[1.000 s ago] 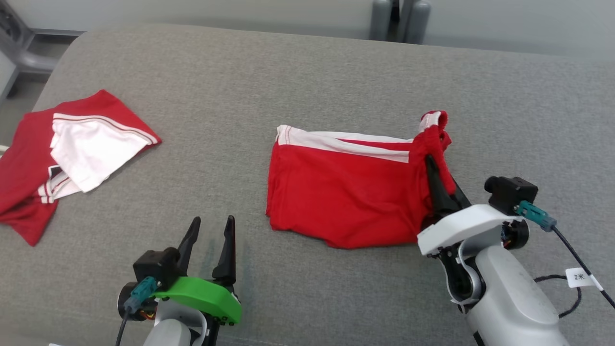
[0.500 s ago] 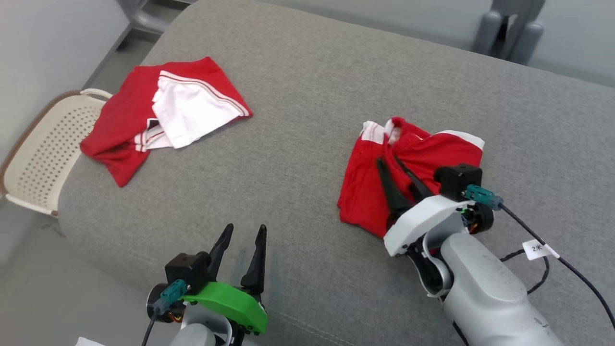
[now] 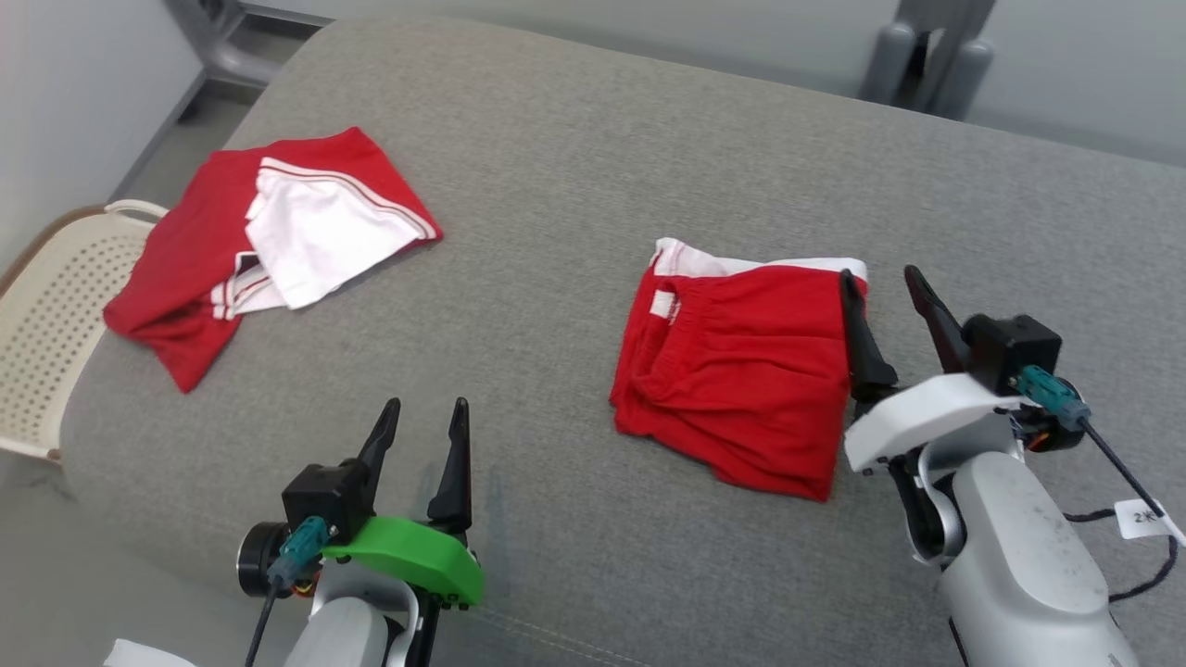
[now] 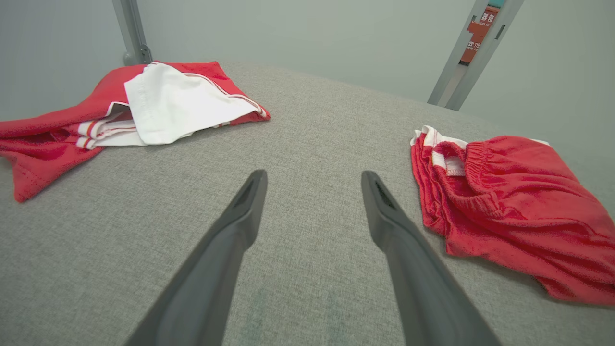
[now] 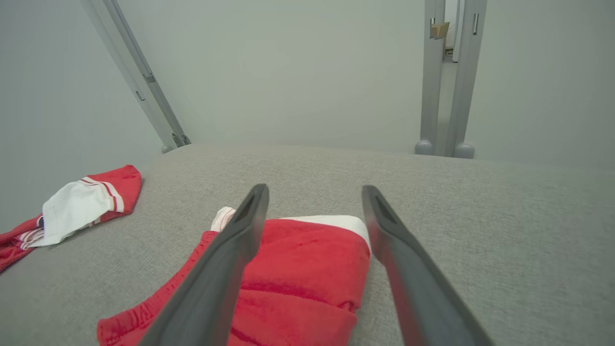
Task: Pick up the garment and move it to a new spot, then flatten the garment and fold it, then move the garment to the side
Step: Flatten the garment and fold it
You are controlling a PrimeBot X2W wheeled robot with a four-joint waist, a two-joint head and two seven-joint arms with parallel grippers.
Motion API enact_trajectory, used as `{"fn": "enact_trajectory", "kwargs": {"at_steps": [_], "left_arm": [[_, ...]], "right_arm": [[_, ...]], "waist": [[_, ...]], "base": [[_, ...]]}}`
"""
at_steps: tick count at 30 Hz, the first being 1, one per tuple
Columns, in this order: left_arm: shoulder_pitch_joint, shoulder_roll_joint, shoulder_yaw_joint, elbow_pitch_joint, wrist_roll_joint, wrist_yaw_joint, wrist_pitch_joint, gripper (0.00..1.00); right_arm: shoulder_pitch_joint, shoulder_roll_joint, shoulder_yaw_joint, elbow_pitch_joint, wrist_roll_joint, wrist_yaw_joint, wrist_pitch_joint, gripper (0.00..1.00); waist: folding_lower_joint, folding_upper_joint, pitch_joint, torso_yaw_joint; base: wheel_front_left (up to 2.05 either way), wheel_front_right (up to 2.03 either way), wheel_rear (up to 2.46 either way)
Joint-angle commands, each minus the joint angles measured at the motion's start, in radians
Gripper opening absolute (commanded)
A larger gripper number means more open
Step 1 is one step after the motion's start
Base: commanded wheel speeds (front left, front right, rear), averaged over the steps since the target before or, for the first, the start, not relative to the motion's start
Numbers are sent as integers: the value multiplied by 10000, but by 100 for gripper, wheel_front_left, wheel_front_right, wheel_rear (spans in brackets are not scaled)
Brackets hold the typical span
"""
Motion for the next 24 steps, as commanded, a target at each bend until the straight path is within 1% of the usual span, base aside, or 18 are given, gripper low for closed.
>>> {"fn": "enact_trajectory", "kwargs": {"at_steps": [1, 2, 5, 9, 13, 17, 24], "left_arm": [[-169, 26, 117, -50, 197, 47, 2, 100], [-182, 28, 204, -75, 303, 62, 2, 100], [-106, 31, 459, -108, 592, 31, 2, 100], [264, 34, 837, -263, 1086, -29, 2, 100], [602, 34, 1228, -159, 1410, -63, 2, 100], [1165, 34, 1596, -152, 1445, -92, 2, 100], [1977, 34, 1835, -133, 1558, -172, 3, 100]], "right_arm": [[329, -12, -309, -154, -290, -1, -27, 100], [515, -12, -682, -269, -475, -1, -27, 100], [966, -10, -1302, -493, -804, -1, -27, 100], [1466, -9, -1789, -669, -935, -1, -28, 100], [1781, -13, -1820, -769, -880, -1, -28, 100], [2257, -8, -1691, -816, -683, -1, -28, 100], [3207, -16, -1399, -707, -134, -1, -29, 100]], "waist": [[1, -1, -80, -1439], [1, -1, -90, -1628], [1, -1, -163, -2109], [1, -1, -269, -2655], [1, -1, -407, -3064], [1, -1, -737, -3340], [1, -1, -1321, -3447]], "base": [[0, 0, 0], [0, 0, 0], [0, 0, 0], [0, 0, 0], [0, 0, 0], [0, 0, 0], [0, 0, 0]]}}
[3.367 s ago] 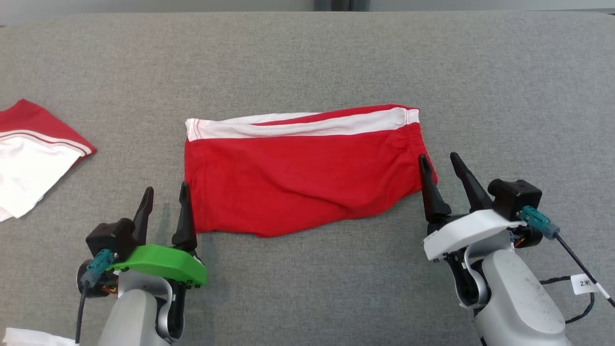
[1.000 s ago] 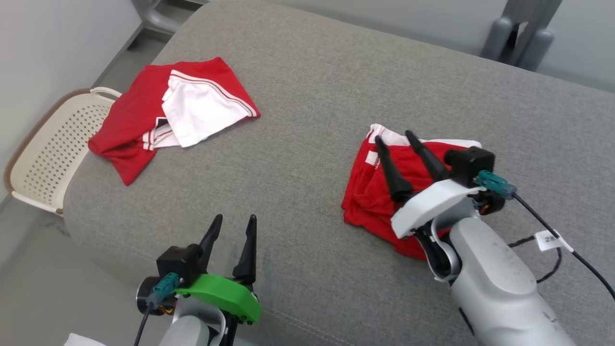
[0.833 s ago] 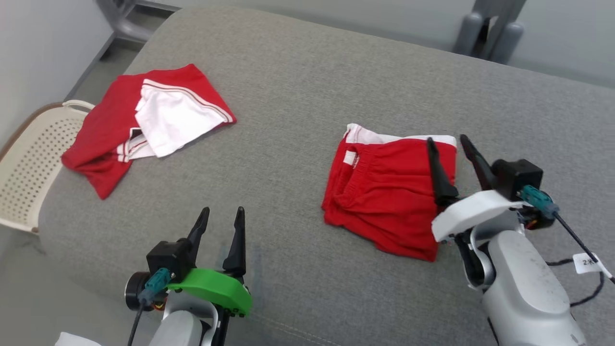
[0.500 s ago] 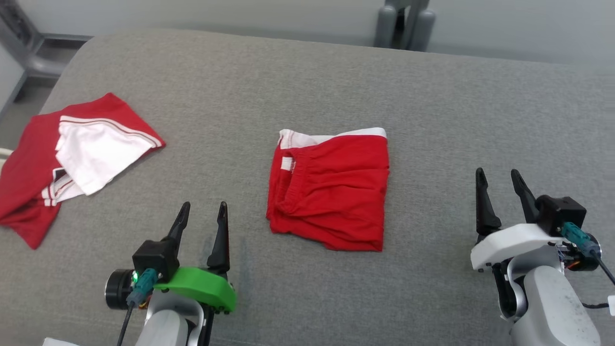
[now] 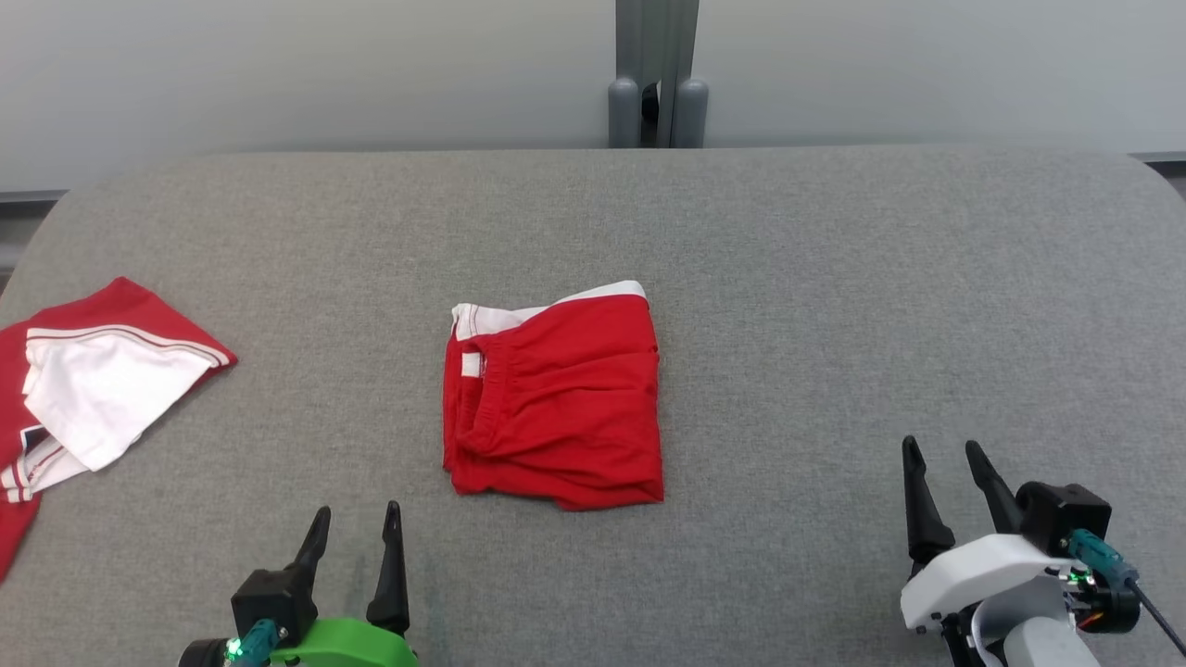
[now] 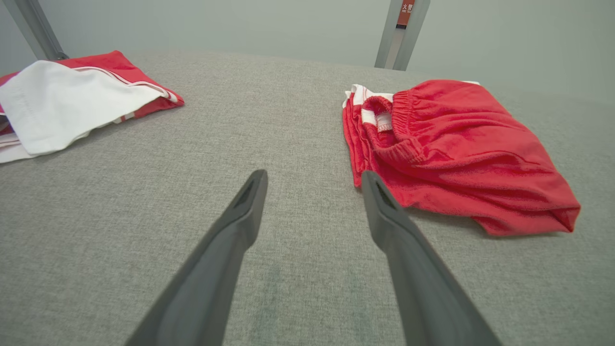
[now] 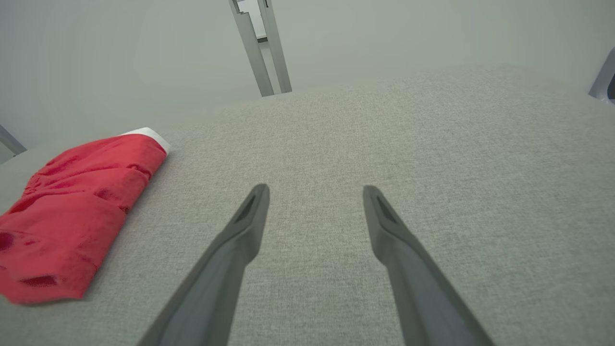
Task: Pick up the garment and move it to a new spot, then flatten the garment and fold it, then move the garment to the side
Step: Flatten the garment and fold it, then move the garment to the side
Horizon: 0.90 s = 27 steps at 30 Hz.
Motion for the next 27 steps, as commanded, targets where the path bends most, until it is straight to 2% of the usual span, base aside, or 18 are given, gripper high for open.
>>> {"fn": "enact_trajectory", "kwargs": {"at_steps": [1, 8, 11, 20, 27], "left_arm": [[241, 40, 27, 39, 89, -44, 3, 100], [371, 40, 40, 16, 295, -160, 3, 100], [132, 40, -119, -4, 198, -213, 1, 100], [-525, 38, -1507, 87, 32, -380, 3, 100], [-588, 35, -1887, 11, -133, -277, 3, 100]], "right_arm": [[238, -26, 54, 0, 52, -1, -29, 100], [488, -28, 442, -22, 207, -1, -29, 100], [314, -19, 682, 96, 122, -1, -29, 100], [-1114, -26, 1375, 880, 17, -1, -29, 100], [-2459, -29, 1695, 2054, 431, -1, -29, 100]], "waist": [[0, 0, -367, -122], [0, 0, -406, -35], [0, 0, -194, 231], [0, 0, 566, 2099], [0, 0, 1072, 3493]], "base": [[0, 0, 0], [0, 0, 0], [0, 0, 0], [0, 0, 0], [0, 0, 0]]}}
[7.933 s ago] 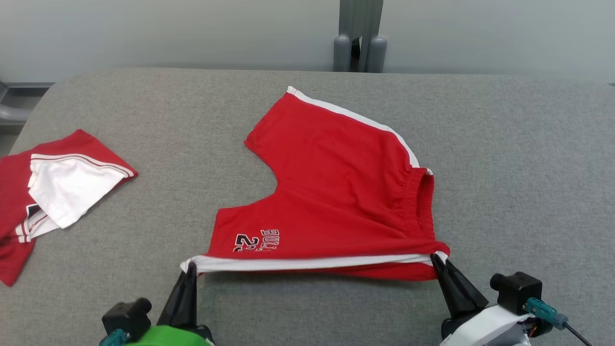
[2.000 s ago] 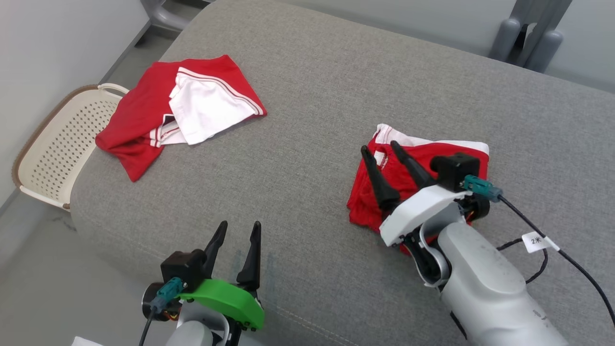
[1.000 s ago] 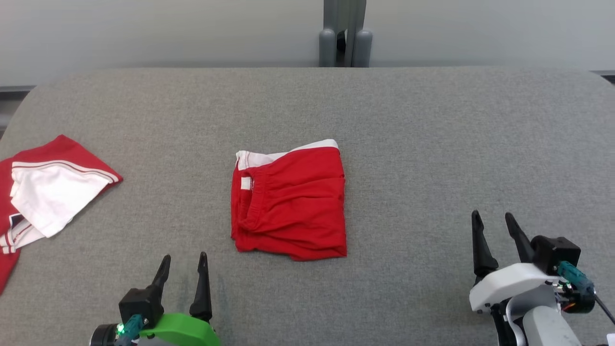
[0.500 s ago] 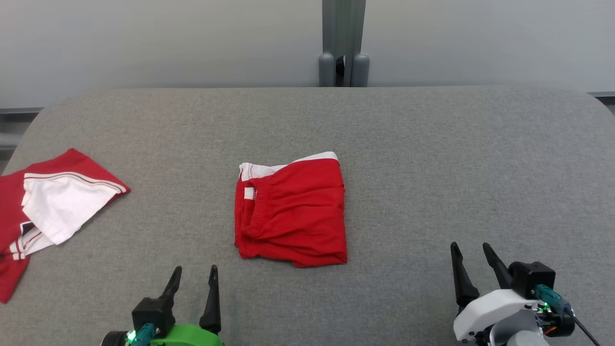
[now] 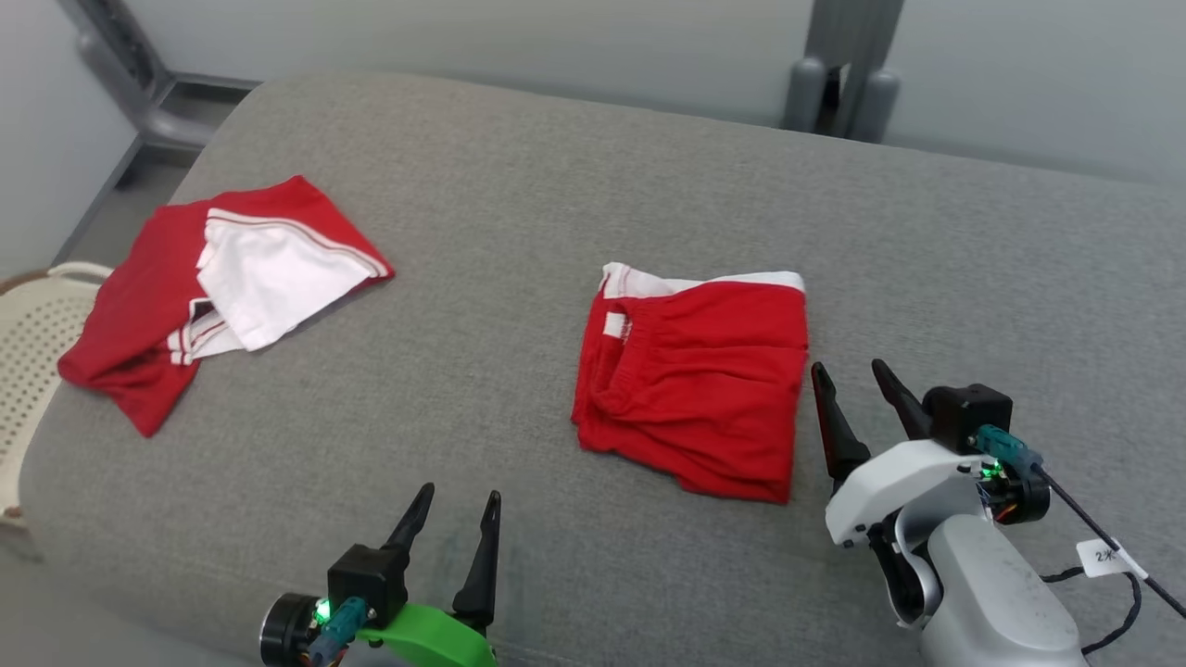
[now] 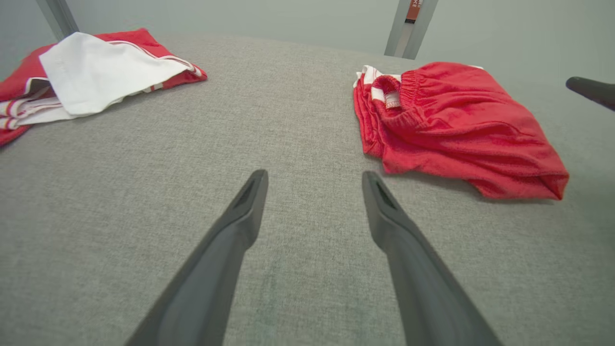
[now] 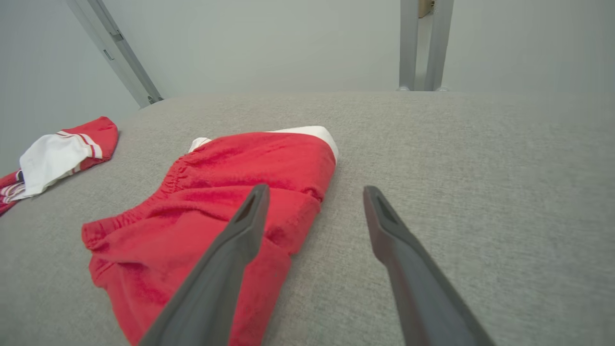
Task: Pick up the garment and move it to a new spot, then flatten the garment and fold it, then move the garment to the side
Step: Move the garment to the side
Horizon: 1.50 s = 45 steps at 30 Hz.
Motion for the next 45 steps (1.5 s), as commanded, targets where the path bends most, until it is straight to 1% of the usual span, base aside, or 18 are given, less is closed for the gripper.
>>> {"fn": "enact_trajectory", "kwargs": {"at_steps": [1, 4, 9, 10, 11, 12, 15, 18, 24, 31, 35, 37, 40, 43, 45], "left_arm": [[-162, 29, -19, -36, 4, 34, 3, 100], [-171, 23, -83, -95, -39, 47, 1, 100], [-270, 23, -116, -242, -119, 119, 3, 100], [-297, 23, -112, -274, -140, 133, 1, 100], [-319, 25, -88, -316, -143, 170, 1, 100], [-323, 25, -83, -341, -153, 178, 3, 100], [-238, 26, -66, -243, -153, 135, 3, 100], [-162, 28, 34, -134, 33, 43, 1, 100], [-510, 31, 67, -125, 332, -160, 1, 100], [-975, 32, 24, -109, 283, -195, 3, 100], [-1110, 35, 70, -7, 293, -237, 3, 100], [-1214, 37, 31, 9, 298, -254, 3, 100], [-1277, 41, -63, 47, 188, -295, 1, 100], [-1447, 44, -222, 70, 130, -332, 1, 100], [-1520, 46, -301, 120, 127, -348, 3, 100]], "right_arm": [[-234, -58, -103, 231, 124, -1, -29, 100], [-583, -44, -165, 858, 338, -1, -29, 100], [-897, -51, -378, 1817, 261, -1, -28, 100], [-935, -48, -362, 1904, 324, -1, -29, 78], [-971, -48, -313, 1952, 427, -1, -28, 25], [-1004, -50, -300, 1898, 420, -1, -25, 0], [-949, -48, -298, 1627, 511, -1, -17, 0], [-902, -50, -126, 1249, 733, -3, -19, 0], [-794, -47, 319, 741, 875, -3, -19, 0], [-757, -35, 664, 479, 1092, -3, -19, 0], [-728, -33, 905, 417, 1420, -3, -20, 0], [-687, -19, 982, 385, 1503, -3, -20, 0], [-640, -25, 966, 362, 1478, -3, -20, 0], [-603, -13, 867, 326, 1305, -3, -20, 0], [-626, -19, 777, 421, 1063, -1, -20, 0]], "waist": [[0, 0, 748, 1261], [0, 0, 904, 1581], [0, 0, 1099, 1742], [0, 0, 1125, 1725], [0, 0, 1150, 1671], [0, 0, 1160, 1615], [0, 0, 1045, 1189], [0, 0, 867, 414], [0, 0, 592, -1728], [0, 0, 666, -4312], [0, 0, 879, -5488], [0, 0, 997, -5903], [0, 0, 1173, -6309], [0, 0, 1371, -6417], [0, 0, 1508, -6326]], "base": [[0, 0, 0], [0, 0, 0], [0, 0, 0], [0, 0, 0], [0, 0, 0], [0, 0, 0], [0, 0, 0], [0, 0, 0], [0, 0, 0], [0, 0, 0], [0, 0, 0], [0, 0, 0], [0, 0, 0], [0, 0, 0], [0, 0, 0]]}}
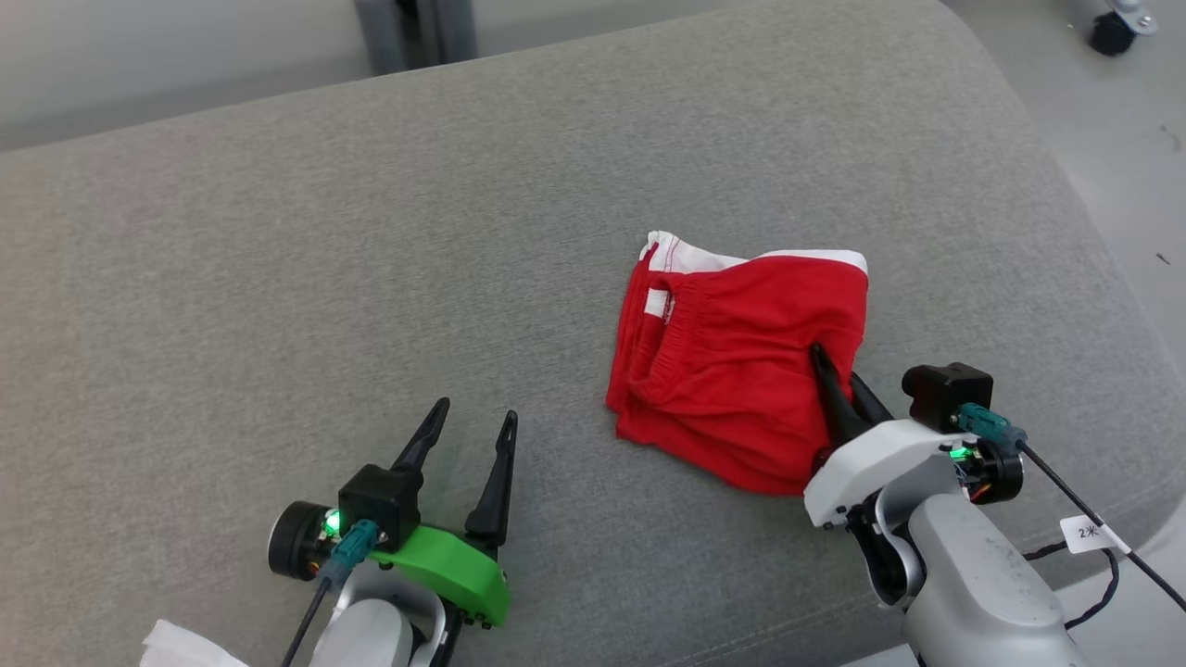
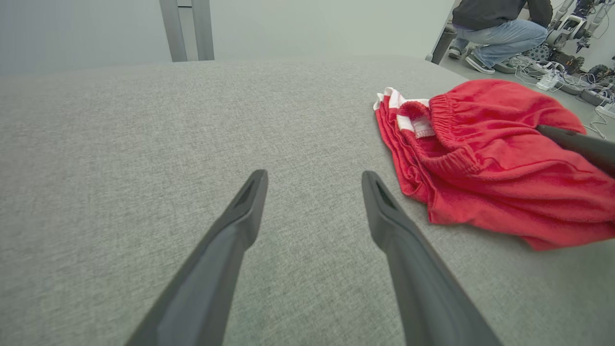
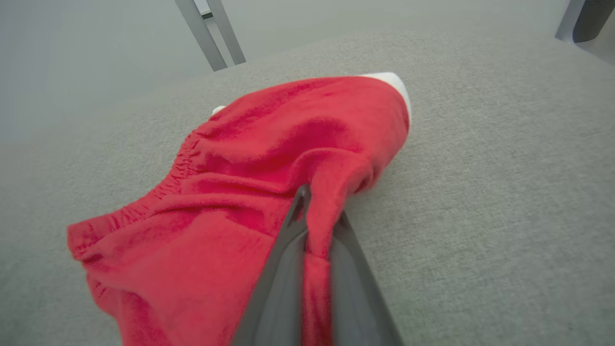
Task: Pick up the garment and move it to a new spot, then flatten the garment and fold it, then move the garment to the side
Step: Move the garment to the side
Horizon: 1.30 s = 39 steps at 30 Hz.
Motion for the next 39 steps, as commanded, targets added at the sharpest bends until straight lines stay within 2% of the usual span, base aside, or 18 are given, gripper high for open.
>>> {"fn": "enact_trajectory", "kwargs": {"at_steps": [1, 4, 6, 10, 16, 21, 22, 23, 24, 28, 32, 35, 39], "left_arm": [[-171, 67, -40, 40, 5, -64, 3, 100], [-268, 70, -129, 100, 81, -54, 3, 100], [-294, 70, -127, 159, 156, -53, 1, 100], [-419, 63, -55, 185, 300, -72, 3, 100], [-390, 63, 110, 58, 141, -53, 3, 100], [-297, 57, 282, 16, 246, -27, 1, 100], [-290, 55, 271, 27, 284, -43, 3, 100], [-295, 55, 273, 34, 310, -63, 1, 100], [-305, 55, 268, 34, 298, -70, 1, 100], [-315, 55, 261, -7, 244, -87, 1, 100], [-362, 55, 307, -139, 116, 0, 1, 100], [-295, 55, 444, -204, 112, 117, 3, 100], [-228, 55, 696, -331, 288, 269, 3, 100]], "right_arm": [[-24, -5, -137, 81, -294, -5, -9, 0], [-429, 1, -666, 416, -1237, -5, -9, 0], [-711, -263, -969, 699, -1910, -5, -18, 0], [-1375, -1132, -1558, 1329, -2821, -11, -18, 0], [-2274, -2892, -2948, 2382, -3727, -11, -17, 0], [-2811, -3716, -4024, 2927, -4650, -11, 150, 0], [-2880, -3788, -4265, 2984, -4837, -11, 190, 5], [-2961, -3852, -4629, 3011, -5047, -11, 187, 88], [-2986, -3885, -4915, 3035, -5283, -11, 231, 100], [-3029, -3936, -6578, 2705, -6439, -11, 289, 100], [-3028, -3184, -8166, 1747, -7420, -9, 75, 100], [-3189, -2326, -8303, 835, -7487, -11, -16, 100], [-2506, -1055, -7375, -915, -6411, -11, -9, 100]], "waist": [[0, -1, 329, -943], [0, -1, 546, -490], [0, -1, 671, -123], [0, -1, 906, 749], [0, -1, 1170, 1999], [0, -1, 1400, 2618], [0, -1, 1438, 2689], [0, -1, 1482, 2764], [0, -1, 1500, 2812], [0, -1, 1502, 2921], [0, -1, 1362, 2904], [0, -1, 1176, 2857], [0, -1, 900, 2885]], "base": [[0, 0, 0], [0, 0, 0], [0, 0, 0], [0, 0, 0], [0, 0, 0], [0, 0, 0], [0, 0, 0], [0, 0, 0], [0, 0, 0], [0, 0, 0], [0, 0, 0], [0, 0, 0], [0, 0, 0]]}}
